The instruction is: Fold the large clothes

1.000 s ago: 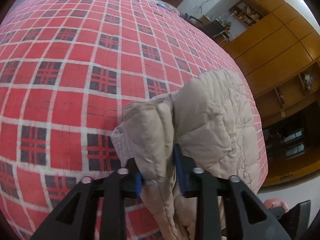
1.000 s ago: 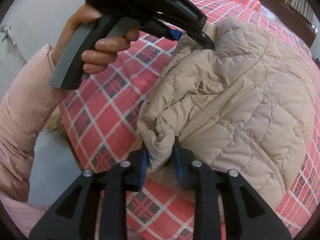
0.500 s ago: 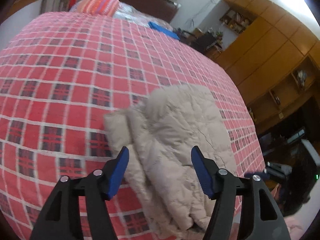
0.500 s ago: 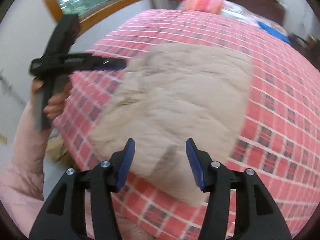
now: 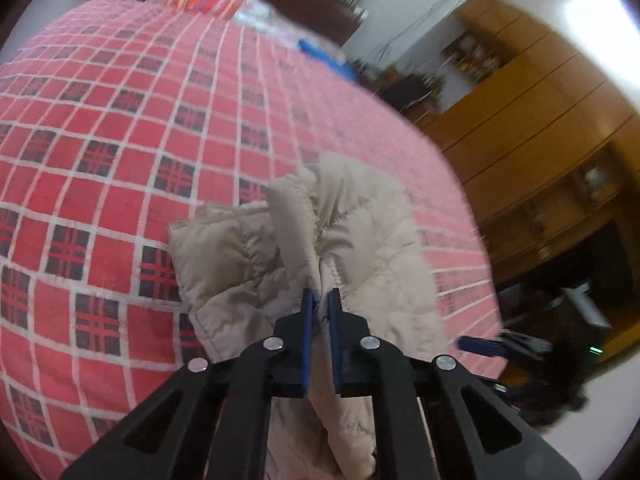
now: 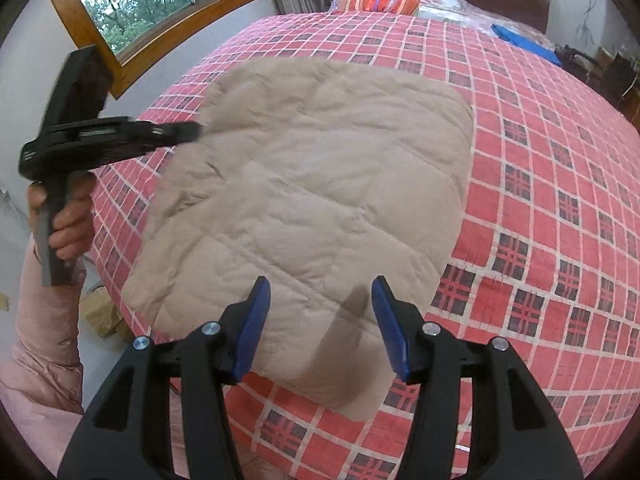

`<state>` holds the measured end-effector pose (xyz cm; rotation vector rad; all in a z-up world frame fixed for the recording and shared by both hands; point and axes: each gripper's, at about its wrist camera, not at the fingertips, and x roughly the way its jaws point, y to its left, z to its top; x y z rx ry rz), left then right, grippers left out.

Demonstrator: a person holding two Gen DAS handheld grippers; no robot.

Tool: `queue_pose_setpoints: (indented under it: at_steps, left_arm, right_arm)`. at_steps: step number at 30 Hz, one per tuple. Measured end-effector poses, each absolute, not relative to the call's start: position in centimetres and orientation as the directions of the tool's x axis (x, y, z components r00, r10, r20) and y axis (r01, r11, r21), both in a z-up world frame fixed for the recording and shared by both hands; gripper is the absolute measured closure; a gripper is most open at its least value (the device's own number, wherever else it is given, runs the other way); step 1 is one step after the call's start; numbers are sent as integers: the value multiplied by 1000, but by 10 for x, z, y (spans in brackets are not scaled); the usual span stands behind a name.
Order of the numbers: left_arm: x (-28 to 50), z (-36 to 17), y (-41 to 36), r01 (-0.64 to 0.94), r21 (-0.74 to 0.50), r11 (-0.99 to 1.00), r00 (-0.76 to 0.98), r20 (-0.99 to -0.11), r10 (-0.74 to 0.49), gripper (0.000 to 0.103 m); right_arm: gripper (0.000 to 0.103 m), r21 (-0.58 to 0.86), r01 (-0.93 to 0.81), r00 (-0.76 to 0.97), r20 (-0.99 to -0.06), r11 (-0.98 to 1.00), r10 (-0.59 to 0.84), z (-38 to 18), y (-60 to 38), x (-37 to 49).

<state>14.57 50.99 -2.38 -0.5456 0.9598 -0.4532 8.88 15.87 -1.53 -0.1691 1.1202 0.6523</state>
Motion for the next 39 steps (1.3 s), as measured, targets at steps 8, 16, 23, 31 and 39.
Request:
queue_pose_setpoints:
  at_steps: [8,16,23,31,39]
  left_arm:
    - [148,-73,546,2,-598,802,470,-707,-528,103]
    - [140,-70,560,-6,-630,777,511,-669,-539,48]
    - [163,-87,540,-32,-665,746,450,-676,-583,79]
    - [187,-81,511,46,-646,762,442,-671,-595,88]
    - [176,-87,532,3,-684,729,448,-651,-613,85]
  right_arm:
    - [49,177,-564,253,-893,806,373,-31,170,93]
    - [48,182,-566,254,-889,804,380,-31,168,91]
    - [48,189,-567,254,-886,802,388,-30,167,91]
    - [45,182,-556,259,-889,811,377,-34,166,93]
    - [44,176,-564,267,-886,807,380,-32,167,90]
